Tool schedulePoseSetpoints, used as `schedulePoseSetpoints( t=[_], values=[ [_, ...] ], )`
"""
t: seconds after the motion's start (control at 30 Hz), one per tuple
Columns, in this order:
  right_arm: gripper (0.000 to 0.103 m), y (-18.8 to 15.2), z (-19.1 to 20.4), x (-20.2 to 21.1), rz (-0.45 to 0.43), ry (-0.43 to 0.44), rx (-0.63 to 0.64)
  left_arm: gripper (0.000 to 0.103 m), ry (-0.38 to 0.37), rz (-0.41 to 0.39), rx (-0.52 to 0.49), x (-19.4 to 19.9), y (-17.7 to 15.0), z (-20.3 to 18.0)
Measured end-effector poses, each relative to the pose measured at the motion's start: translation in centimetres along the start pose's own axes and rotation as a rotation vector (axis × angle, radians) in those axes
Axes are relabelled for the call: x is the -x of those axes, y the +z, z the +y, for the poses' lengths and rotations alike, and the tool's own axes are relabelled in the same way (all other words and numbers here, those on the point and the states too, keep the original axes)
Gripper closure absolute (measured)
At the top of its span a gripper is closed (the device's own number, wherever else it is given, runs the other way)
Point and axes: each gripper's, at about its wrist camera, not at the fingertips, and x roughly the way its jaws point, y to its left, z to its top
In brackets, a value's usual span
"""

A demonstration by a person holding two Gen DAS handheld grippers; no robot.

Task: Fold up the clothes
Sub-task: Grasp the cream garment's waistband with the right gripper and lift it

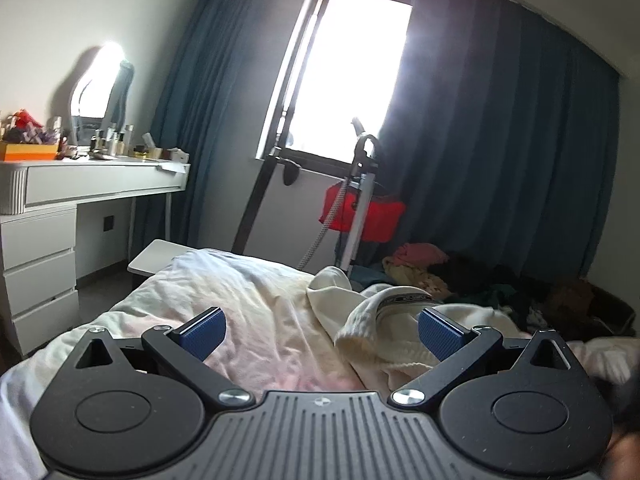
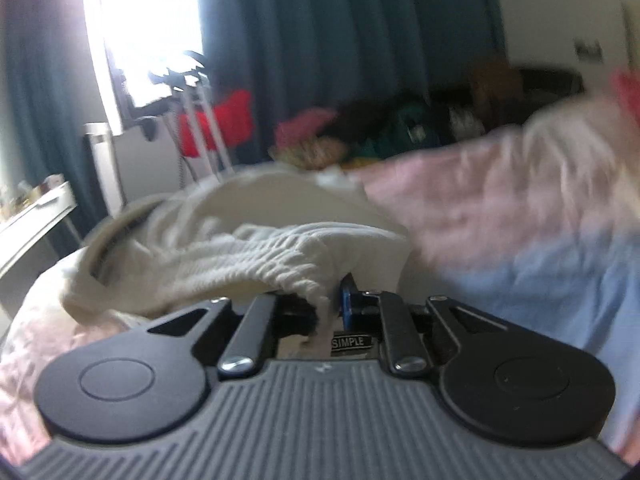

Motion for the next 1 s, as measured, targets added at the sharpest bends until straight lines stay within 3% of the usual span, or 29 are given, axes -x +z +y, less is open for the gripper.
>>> schedulePoseSetpoints(
  t=[0.17,0.27,0.37,0.53,0.77,1.0],
  values=[
    [0.088,4.4,0.3,8.2,-0.091,0.101,0.137,0.000,-0.083,0.094,0.019,1.4,-0.2,0.9],
    [0.088,5.3,0.1,12.4,-0.112,0.142,0.208,0.000,-0.116,0.146,-0.001,2.8,-0.7,0.7],
    [0.088,3.7,-0.5,15.7,-0.113,0.138,0.294,0.000,-0.170,0.193,-0.041,4.3,-1.5,-0.8],
    [0.088,0.2,-3.5,17.0,-0.108,0.130,0.289,0.000,-0.267,0.271,-0.123,4.3,-4.3,-5.1],
    [0.088,-1.0,-7.0,15.1,-0.111,0.133,0.127,0.000,-0.174,0.366,-0.462,0.2,-10.2,-10.6],
    [0.088,-2.0,-9.3,13.6,-0.097,0.131,0.063,0.000,-0.045,0.399,-0.658,-4.6,-14.5,-12.5]
  ],
)
